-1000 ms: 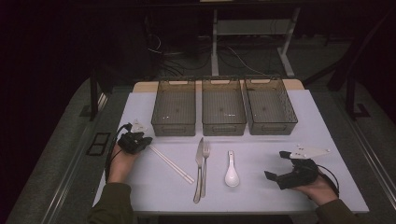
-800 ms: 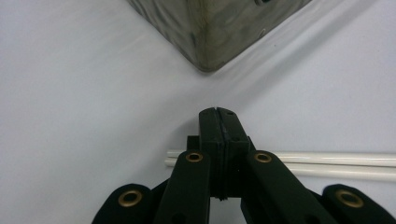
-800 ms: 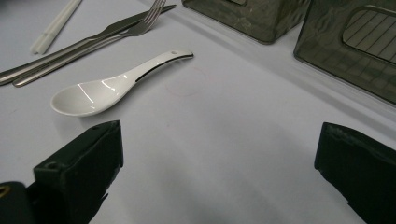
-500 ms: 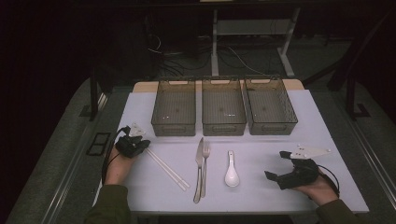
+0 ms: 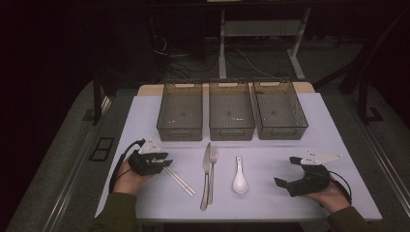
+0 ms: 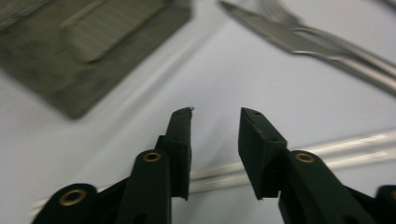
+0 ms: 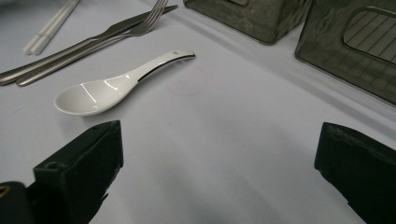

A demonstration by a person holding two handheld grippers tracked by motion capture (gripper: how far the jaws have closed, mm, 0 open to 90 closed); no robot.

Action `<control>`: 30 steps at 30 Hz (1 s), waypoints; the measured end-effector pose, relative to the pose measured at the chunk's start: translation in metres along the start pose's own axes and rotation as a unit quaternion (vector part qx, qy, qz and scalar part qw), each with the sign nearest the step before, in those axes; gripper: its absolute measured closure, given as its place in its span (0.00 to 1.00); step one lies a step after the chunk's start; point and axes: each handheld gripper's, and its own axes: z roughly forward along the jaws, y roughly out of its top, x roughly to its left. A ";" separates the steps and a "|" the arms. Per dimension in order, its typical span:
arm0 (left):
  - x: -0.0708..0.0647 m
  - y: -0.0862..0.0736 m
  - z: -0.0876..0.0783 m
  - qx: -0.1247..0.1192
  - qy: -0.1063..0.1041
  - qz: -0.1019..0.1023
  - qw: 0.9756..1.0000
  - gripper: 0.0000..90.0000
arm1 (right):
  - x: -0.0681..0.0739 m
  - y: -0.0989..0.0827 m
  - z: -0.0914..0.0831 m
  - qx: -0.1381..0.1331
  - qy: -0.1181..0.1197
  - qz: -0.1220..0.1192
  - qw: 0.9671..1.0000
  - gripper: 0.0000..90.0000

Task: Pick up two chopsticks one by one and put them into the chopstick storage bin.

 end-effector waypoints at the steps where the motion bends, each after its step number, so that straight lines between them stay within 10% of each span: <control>1: -0.005 0.001 0.000 -0.002 -0.012 0.008 1.000 0.67 | 0.000 0.000 0.000 0.000 0.000 0.000 1.000 0.01; 6: -0.029 0.007 0.003 -0.014 -0.067 0.038 0.997 0.58 | 0.000 0.000 0.000 0.000 0.000 -0.001 1.000 0.01; 13: -0.060 0.011 0.015 0.005 -0.134 0.098 0.986 0.49 | 0.000 0.000 0.001 0.002 0.001 0.000 1.000 0.01; 23: -0.064 0.008 0.028 0.034 -0.145 0.148 0.978 0.47 | 0.000 0.000 0.001 0.001 0.002 -0.001 1.000 0.01; 30: -0.062 0.006 0.032 0.036 -0.157 0.146 0.976 0.54 | 0.001 0.000 0.001 0.001 0.002 -0.001 1.000 0.01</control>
